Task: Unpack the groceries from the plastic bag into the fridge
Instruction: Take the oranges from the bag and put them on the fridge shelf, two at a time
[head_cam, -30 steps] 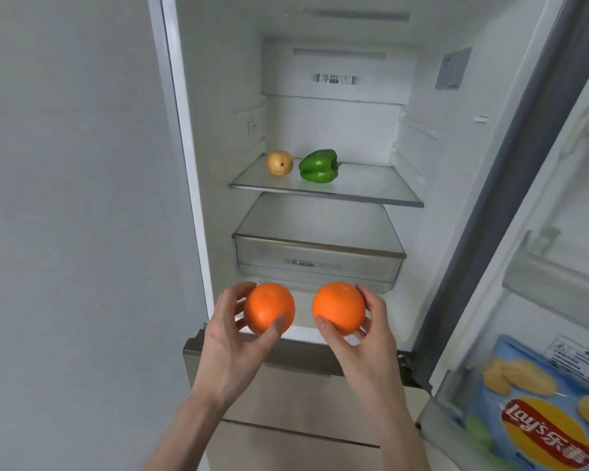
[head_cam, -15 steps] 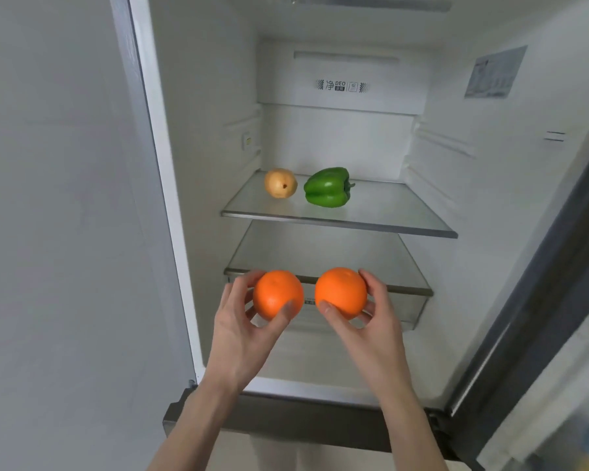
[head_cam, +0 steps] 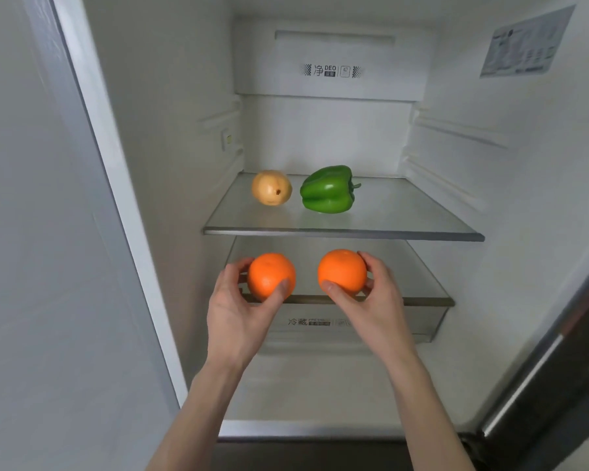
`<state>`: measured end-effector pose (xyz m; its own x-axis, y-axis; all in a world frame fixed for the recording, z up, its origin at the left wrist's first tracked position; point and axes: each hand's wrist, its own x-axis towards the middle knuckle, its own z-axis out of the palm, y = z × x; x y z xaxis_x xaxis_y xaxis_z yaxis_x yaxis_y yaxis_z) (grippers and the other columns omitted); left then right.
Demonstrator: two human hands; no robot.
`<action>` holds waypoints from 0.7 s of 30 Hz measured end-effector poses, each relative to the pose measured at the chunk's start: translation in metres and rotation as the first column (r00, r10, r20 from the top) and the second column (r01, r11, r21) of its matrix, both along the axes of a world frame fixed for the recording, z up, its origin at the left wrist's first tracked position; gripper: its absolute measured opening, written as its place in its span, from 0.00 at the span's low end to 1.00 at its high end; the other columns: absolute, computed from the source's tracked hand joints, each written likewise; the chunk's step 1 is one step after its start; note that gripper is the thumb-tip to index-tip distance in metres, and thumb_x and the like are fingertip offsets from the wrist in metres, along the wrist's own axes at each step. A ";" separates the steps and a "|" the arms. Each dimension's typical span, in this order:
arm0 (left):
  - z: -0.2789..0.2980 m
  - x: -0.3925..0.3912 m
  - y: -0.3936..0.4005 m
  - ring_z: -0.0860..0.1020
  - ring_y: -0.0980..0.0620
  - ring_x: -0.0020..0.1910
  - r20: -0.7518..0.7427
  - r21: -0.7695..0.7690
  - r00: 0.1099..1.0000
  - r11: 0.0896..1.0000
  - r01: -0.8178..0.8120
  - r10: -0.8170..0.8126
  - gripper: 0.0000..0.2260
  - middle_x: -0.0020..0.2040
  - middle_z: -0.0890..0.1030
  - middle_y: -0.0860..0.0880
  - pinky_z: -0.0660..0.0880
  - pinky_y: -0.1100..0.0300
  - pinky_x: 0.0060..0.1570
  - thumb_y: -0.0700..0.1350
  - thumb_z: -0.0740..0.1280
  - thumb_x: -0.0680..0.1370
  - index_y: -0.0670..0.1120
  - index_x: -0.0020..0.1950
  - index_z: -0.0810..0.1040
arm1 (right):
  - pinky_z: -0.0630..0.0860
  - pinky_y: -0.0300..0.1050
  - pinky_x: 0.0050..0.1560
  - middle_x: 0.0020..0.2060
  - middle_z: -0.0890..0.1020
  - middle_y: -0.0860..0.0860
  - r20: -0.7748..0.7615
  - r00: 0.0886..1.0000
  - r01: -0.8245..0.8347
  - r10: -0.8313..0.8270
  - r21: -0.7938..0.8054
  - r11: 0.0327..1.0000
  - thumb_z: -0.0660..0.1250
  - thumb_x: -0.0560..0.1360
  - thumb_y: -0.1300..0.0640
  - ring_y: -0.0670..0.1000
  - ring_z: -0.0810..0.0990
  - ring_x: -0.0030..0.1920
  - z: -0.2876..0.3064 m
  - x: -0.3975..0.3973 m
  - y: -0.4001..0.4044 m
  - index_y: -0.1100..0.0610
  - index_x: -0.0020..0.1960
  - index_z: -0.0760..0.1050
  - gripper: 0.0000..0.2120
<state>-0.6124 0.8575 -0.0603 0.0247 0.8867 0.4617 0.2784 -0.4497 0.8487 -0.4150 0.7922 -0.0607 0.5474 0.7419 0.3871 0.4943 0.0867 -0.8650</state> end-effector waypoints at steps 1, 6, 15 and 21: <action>0.001 0.002 0.004 0.78 0.62 0.55 -0.008 0.003 1.000 1.000 -0.008 0.008 0.25 0.57 0.81 0.57 0.68 0.77 0.48 0.56 0.79 0.70 0.53 0.64 0.77 | 0.77 0.47 0.62 0.65 0.74 0.45 0.012 1.000 -0.002 0.002 -0.006 1.000 0.80 0.68 0.43 0.48 0.78 0.61 -0.001 0.002 0.005 0.46 0.72 0.69 0.36; 0.004 0.014 0.018 0.78 0.57 0.56 -0.055 -0.001 0.997 0.998 -0.056 0.056 0.24 0.57 0.81 0.57 0.73 0.61 0.53 0.57 0.79 0.70 0.54 0.63 0.77 | 0.76 0.45 0.61 0.63 0.77 0.45 0.086 0.996 0.002 0.003 -0.062 0.998 0.79 0.68 0.42 0.48 0.78 0.61 0.000 0.005 0.025 0.45 0.71 0.70 0.35; 0.007 0.026 0.047 0.78 0.54 0.52 -0.113 -0.064 0.991 0.995 -0.076 0.068 0.25 0.58 0.82 0.53 0.69 0.61 0.50 0.55 0.77 0.73 0.50 0.66 0.75 | 0.79 0.51 0.57 0.57 0.80 0.50 0.193 0.981 0.008 0.007 -0.077 0.997 0.78 0.67 0.43 0.53 0.81 0.57 0.008 0.012 0.066 0.49 0.67 0.73 0.32; 0.004 0.030 0.059 0.81 0.46 0.57 -0.127 -0.068 0.989 0.994 -0.080 0.071 0.23 0.58 0.83 0.49 0.69 0.60 0.50 0.56 0.74 0.76 0.49 0.67 0.74 | 0.79 0.56 0.60 0.58 0.79 0.49 0.174 0.983 -0.041 0.061 -0.120 0.992 0.77 0.66 0.40 0.53 0.80 0.58 0.001 0.012 0.074 0.46 0.66 0.72 0.32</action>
